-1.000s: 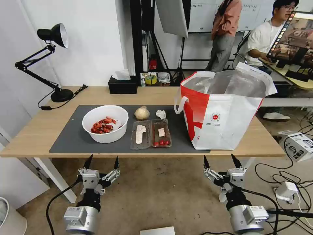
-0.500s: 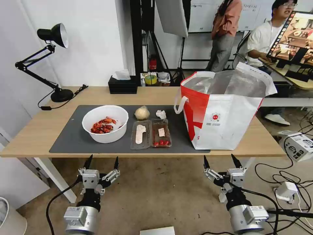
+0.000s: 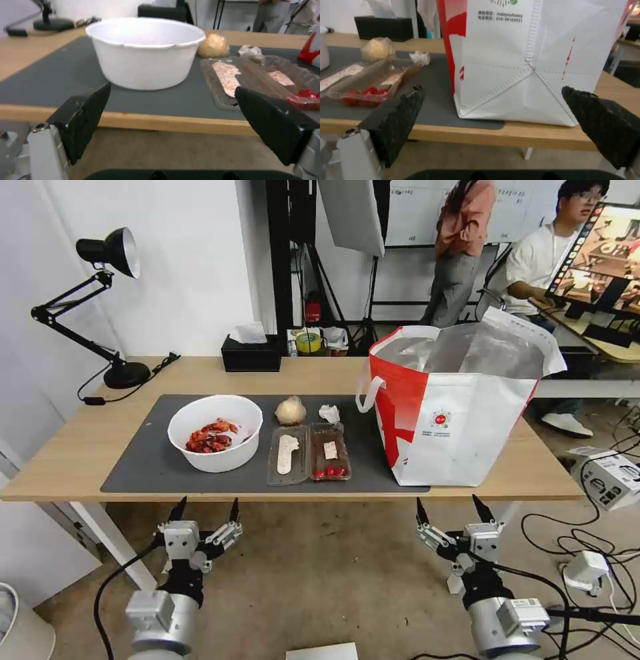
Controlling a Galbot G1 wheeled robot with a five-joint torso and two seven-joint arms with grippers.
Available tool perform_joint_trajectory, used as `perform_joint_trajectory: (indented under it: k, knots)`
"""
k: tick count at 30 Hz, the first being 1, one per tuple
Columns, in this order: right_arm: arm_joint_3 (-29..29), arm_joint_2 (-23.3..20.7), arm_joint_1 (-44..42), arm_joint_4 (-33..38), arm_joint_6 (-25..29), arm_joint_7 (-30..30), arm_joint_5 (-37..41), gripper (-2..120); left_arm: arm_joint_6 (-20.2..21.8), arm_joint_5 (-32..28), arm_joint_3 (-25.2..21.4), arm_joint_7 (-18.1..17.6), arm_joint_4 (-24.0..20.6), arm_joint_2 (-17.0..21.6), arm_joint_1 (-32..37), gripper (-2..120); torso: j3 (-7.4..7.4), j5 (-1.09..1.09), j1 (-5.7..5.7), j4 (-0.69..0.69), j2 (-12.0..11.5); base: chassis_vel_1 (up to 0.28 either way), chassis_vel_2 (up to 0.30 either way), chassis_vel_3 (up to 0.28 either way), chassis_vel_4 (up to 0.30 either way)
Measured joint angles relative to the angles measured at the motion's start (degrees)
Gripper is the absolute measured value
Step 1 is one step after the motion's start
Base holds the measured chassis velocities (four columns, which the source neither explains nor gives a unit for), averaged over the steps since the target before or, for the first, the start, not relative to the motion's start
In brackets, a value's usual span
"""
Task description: Pick up the trash from the table and place it into the takeout bag.
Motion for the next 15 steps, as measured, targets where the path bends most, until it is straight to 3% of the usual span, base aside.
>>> perform_joint_trajectory:
  k: [6, 8, 9, 15]
  knots:
    - [0.54, -5.76, 2.75, 2.45, -10.82, 2.29, 6.48, 100, 11.14, -6.64, 0.11, -4.2, -2.83, 0.78, -2.33, 100, 0.0, 0.0, 0.0, 0.0, 0.0, 0.0, 0.0, 0.0, 0.0]
    - [0.61, -6.55, 3.12, 2.78, -12.25, 2.58, 7.3, 100, 12.6, -7.5, 0.13, -4.77, -3.19, 0.88, -2.65, 100, 0.0, 0.0, 0.0, 0.0, 0.0, 0.0, 0.0, 0.0, 0.0]
    - [0.76, -8.25, 3.91, 3.54, -15.49, 3.24, 9.26, 100, 15.69, -9.69, 0.25, -6.2, -4.06, 0.9, -3.15, 100, 0.0, 0.01, 0.0, -0.01, 0.0, 0.0, 0.0, 0.0, 0.0]
    - [1.19, -12.81, 6.08, 5.47, -24.03, 5.01, 14.37, 100, 17.14, -11.04, 0.37, -7.12, -4.36, 0.8, -3.33, 100, 0.0, 0.0, 0.0, 0.0, 0.0, 0.0, 0.0, 0.0, 0.0]
